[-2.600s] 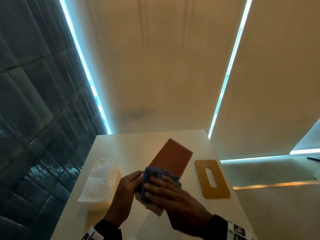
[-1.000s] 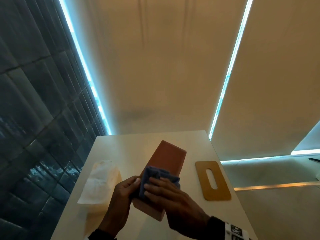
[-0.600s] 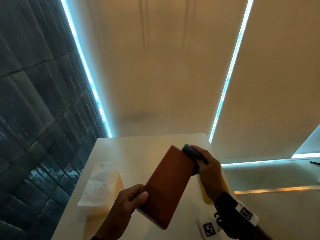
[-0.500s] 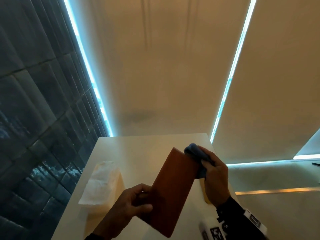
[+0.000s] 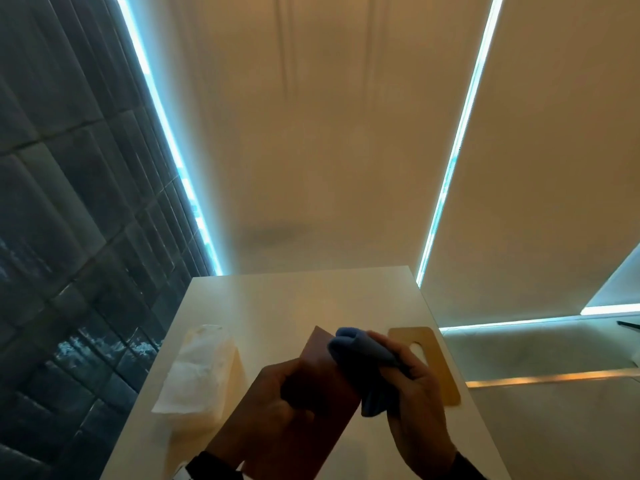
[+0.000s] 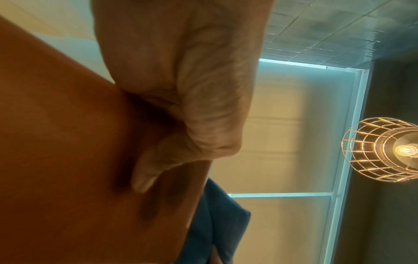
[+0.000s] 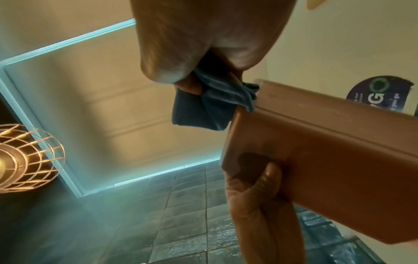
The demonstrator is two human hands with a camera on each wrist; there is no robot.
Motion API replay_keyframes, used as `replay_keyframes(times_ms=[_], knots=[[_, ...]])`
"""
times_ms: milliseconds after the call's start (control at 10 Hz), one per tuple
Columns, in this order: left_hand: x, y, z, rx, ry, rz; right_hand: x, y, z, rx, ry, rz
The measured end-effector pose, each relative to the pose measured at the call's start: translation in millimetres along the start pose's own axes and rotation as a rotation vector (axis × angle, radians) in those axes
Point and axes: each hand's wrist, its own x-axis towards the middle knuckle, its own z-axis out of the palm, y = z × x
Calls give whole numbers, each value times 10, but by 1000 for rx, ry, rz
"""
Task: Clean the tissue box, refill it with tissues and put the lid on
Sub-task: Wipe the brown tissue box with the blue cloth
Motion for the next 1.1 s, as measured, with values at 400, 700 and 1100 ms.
replay_keyframes(times_ms=[400,700,1100], knots=[[-73,-77,-27,-30,83,108,312,-464,-137,-317,-15,-273],[-110,32,-64,-237,3,106,312,-173,262,-958,-477,-585],[-95,-24,-182,-65,63,143,361,-192,14,-885,-566,-717]])
